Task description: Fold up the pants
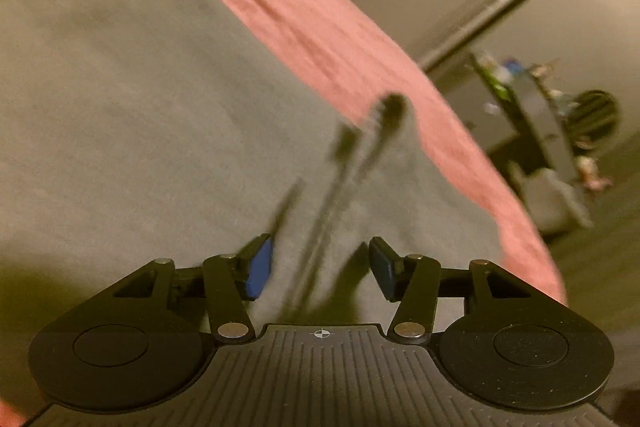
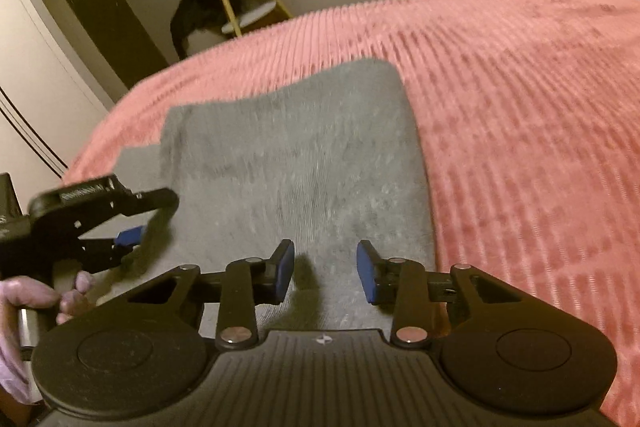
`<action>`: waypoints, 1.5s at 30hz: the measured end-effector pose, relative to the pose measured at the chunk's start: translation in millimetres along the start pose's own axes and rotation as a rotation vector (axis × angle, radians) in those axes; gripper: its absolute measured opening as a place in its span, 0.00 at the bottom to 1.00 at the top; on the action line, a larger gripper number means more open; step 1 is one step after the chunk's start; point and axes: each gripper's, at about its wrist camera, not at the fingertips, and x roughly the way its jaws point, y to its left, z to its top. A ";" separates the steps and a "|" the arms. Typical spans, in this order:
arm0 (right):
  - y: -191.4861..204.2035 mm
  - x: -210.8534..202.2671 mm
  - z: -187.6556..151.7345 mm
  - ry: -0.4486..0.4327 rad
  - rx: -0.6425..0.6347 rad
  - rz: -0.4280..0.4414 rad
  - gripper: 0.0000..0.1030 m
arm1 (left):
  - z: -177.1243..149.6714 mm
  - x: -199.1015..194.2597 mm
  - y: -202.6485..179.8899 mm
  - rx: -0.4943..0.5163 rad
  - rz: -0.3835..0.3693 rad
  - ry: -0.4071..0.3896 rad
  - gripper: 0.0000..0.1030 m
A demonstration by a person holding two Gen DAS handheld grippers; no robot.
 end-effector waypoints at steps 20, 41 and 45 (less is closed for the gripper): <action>9.1 2.4 -3.0 -0.027 -0.051 -0.007 0.29 | -5.0 -62.5 -3.1 0.093 0.217 -0.284 0.46; 25.4 11.6 -9.8 -0.048 -0.092 0.005 0.20 | 10.4 -32.2 23.6 0.010 0.129 -0.191 0.21; 23.7 14.3 -9.5 -0.046 -0.087 0.009 0.20 | 11.2 -37.0 24.9 -0.009 0.124 -0.198 0.21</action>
